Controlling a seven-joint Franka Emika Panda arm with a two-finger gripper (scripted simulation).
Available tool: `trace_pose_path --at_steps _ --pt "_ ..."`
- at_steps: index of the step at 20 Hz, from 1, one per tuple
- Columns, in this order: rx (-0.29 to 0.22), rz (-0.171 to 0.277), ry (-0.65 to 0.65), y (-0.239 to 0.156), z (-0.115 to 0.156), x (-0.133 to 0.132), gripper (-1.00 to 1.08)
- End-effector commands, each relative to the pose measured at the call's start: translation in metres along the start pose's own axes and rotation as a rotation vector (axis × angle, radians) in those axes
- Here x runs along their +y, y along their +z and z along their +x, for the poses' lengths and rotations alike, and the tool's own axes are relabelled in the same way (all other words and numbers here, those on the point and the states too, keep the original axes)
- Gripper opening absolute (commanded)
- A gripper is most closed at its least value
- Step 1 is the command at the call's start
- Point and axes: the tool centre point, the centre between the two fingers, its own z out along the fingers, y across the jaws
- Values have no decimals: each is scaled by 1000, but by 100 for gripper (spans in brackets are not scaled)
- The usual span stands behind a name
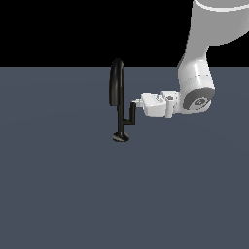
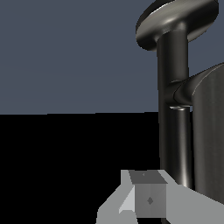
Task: Turn on the faucet by rotating a designated handle.
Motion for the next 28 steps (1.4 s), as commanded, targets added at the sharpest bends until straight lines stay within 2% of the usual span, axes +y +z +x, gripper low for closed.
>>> trace_pose_path --at_steps 1,8,28 --pt "-15 16 15 1 6 -1 -100" --pt "-20 21 21 2 8 -2 -100" --pt "-20 21 20 3 -8 45 -100"
